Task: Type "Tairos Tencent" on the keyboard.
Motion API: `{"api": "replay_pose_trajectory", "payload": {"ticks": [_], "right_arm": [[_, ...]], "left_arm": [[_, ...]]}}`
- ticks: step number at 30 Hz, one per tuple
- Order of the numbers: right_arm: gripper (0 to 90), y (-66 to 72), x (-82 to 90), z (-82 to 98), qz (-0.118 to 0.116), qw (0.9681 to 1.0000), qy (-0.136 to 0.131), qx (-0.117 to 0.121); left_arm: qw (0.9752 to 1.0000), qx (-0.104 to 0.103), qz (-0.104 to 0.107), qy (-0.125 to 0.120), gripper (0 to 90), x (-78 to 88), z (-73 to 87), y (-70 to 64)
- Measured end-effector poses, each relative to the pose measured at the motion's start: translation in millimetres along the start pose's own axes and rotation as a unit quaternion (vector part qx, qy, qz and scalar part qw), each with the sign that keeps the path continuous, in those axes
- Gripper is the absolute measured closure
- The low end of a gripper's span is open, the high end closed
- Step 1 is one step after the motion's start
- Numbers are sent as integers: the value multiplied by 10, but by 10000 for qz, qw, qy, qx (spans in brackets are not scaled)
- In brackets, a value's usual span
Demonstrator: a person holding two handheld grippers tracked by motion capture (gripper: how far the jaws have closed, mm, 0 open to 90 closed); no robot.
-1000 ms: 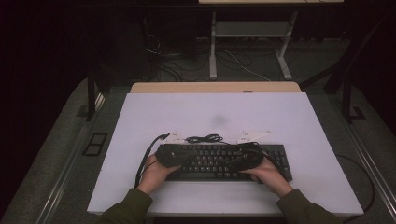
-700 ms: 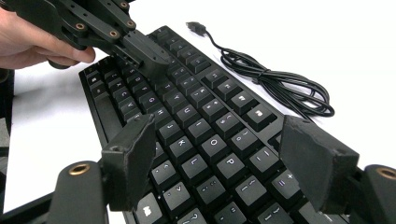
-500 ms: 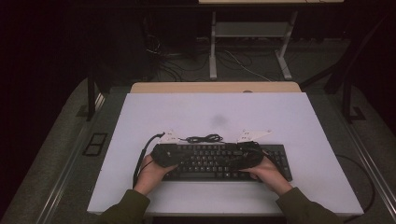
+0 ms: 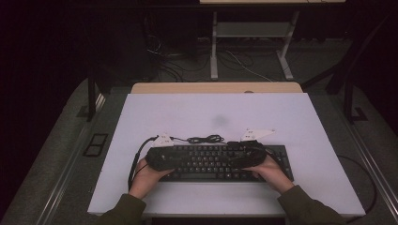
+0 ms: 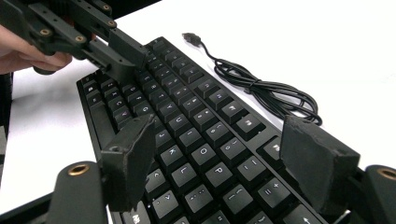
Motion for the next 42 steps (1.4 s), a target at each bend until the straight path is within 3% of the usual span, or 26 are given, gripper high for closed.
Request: {"api": "replay_pose_trajectory", "payload": {"ticks": [9, 31, 42], "right_arm": [[253, -57, 132, 2, 106, 9999, -51, -6], [247, -222, 400, 55, 362, 9990, -196, -147], [242, -313, 576, 161, 487, 9983, -275, -188]], "left_arm": [[9997, 63, -153, -173, 463, 55, -33, 48], [9995, 66, -132, -295, 297, 185, 57, 33], [9994, 61, -175, -282, 166, 242, 129, 40]]}}
Point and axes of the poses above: each handheld gripper's, and its own axes: x roughly backward along the jaws, z roughly out of its underside, y roughly to its left, the point moved 9 cm from there along -x, roughly forward along the jaws, and after that the axes turned 2 degrees about z, right-handed, at the moved point
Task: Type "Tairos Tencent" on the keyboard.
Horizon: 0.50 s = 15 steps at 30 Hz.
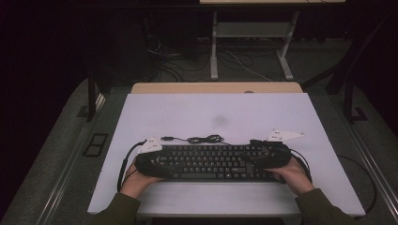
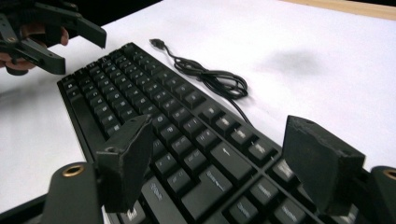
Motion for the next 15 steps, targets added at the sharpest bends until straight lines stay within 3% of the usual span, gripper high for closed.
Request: {"api": "replay_pose_trajectory", "payload": {"ticks": [15], "right_arm": [[199, -111, 237, 188, 154, 9999, -40, -46]], "left_arm": [[9999, 51, -124, -91, 111, 107, 40, 12]]}}
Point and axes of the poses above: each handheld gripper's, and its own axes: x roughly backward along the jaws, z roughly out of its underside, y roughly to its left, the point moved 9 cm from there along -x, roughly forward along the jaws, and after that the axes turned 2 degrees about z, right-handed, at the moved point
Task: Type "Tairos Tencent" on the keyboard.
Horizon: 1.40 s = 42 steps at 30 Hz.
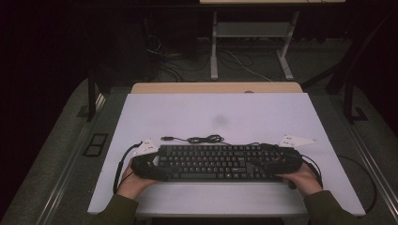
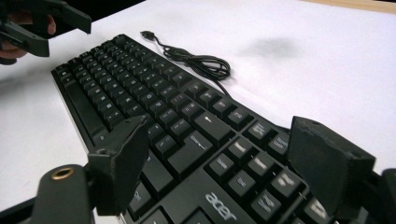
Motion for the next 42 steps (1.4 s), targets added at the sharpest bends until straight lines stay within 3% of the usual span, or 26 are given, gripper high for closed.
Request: {"api": "replay_pose_trajectory", "payload": {"ticks": [10, 19, 26, 42], "right_arm": [[180, -54, 151, 90, 66, 9999, -107, -68], [162, -99, 237, 208, 174, 9998, -77, 16], [134, -99, 246, 254, 211, 9997, -82, 34], [135, -113, 328, 337, 266, 9994, -36, 203]], "left_arm": [[10000, -30, -40, -1, 76, 33, 51, -6], [10000, 21, -36, 14, 7, 67, 113, -8], [9999, -6, -163, 19, 0, 65, 134, 22], [9997, 46, -234, 92, 0, 66, 170, 48]]}}
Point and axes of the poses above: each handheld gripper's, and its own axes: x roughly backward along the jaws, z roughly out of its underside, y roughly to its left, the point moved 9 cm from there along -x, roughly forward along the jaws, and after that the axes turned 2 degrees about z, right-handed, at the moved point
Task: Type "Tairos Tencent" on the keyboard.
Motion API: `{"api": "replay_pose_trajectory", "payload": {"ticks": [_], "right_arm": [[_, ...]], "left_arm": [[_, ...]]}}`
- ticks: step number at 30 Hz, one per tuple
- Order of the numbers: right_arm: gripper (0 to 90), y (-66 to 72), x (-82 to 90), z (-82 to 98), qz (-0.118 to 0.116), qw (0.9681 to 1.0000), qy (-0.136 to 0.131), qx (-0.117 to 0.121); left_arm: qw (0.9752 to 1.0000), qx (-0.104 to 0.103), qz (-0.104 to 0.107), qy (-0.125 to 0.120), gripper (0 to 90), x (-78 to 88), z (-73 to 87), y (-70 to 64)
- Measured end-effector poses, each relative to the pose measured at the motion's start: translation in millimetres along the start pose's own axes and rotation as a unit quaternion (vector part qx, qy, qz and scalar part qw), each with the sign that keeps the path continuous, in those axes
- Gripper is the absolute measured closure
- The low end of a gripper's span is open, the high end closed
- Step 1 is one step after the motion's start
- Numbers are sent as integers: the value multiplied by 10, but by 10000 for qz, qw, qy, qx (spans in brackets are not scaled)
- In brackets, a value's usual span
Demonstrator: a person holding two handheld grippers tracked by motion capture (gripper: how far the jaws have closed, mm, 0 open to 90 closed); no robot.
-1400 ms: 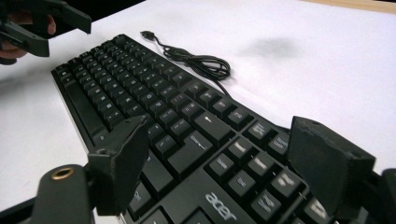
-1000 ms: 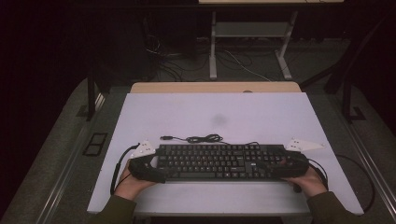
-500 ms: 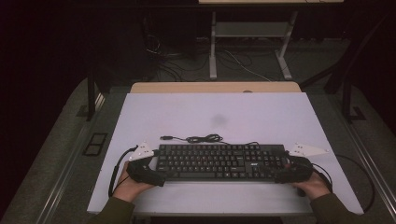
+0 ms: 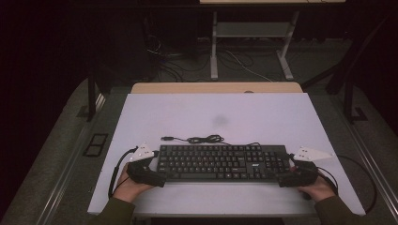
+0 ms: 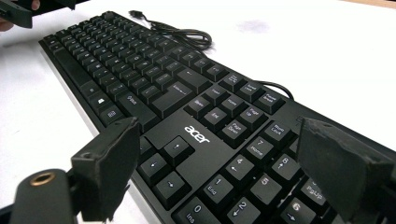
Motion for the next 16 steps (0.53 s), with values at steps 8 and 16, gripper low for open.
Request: {"api": "replay_pose_trajectory", "payload": {"ticks": [8, 16], "right_arm": [[135, 5, -6, 0, -46, 10000, 13, 37], [135, -8, 2, -11, 9, 10000, -7, -32]], "left_arm": [[10000, -36, -4, 36, 0, -1, 6, -7], [10000, -36, 22, -47, 0, 9, -17, -8]]}}
Point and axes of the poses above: each handheld gripper's, and its own axes: x roughly backward along the jaws, z roughly out of its underside, y roughly to its left, the point moved 9 cm from there along -x, roughly forward along the jaws, and after that the axes turned 2 degrees about z, right-handed, at the moved point
